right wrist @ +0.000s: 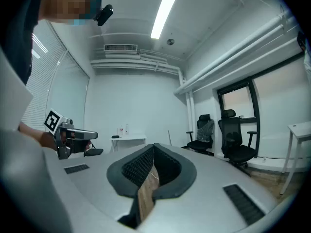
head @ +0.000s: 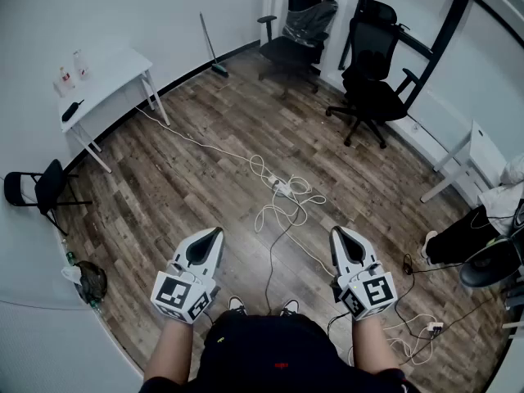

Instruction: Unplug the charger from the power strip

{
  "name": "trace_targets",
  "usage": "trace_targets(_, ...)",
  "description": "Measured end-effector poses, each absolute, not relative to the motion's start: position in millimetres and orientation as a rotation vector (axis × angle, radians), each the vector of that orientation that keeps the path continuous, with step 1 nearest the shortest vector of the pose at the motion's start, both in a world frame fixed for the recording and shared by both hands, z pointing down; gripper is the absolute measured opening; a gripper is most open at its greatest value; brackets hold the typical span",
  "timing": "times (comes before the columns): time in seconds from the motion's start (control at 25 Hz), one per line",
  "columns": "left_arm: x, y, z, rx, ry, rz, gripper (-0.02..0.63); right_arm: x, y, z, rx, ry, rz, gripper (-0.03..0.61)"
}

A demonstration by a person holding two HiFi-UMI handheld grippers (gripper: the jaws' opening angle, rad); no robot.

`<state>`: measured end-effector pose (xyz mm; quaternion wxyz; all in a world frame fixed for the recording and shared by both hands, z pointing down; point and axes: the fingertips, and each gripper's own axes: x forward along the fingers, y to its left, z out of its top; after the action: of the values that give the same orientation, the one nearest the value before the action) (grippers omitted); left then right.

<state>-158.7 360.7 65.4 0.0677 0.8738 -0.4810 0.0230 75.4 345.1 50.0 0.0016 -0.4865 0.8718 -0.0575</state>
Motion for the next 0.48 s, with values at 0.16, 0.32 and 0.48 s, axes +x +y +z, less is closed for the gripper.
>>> trace_targets(0.16, -159.1, 363.7, 64.6, 2.645, -1.445, 0.081, 0.02, 72.6, 347.6, 51.5, -1.534, 2.742, -0.185, 0.023)
trace_targets(0.32, -163.6, 363.4, 62.6, 2.642, -1.451, 0.08, 0.02, 69.5, 348.8, 54.6, -1.536, 2.771, -0.142, 0.023)
trace_targets(0.48, -164.2, 364.0, 63.4, 2.648, -1.441, 0.084, 0.02, 68.1, 350.5, 54.2, -1.518, 2.749, -0.169, 0.023)
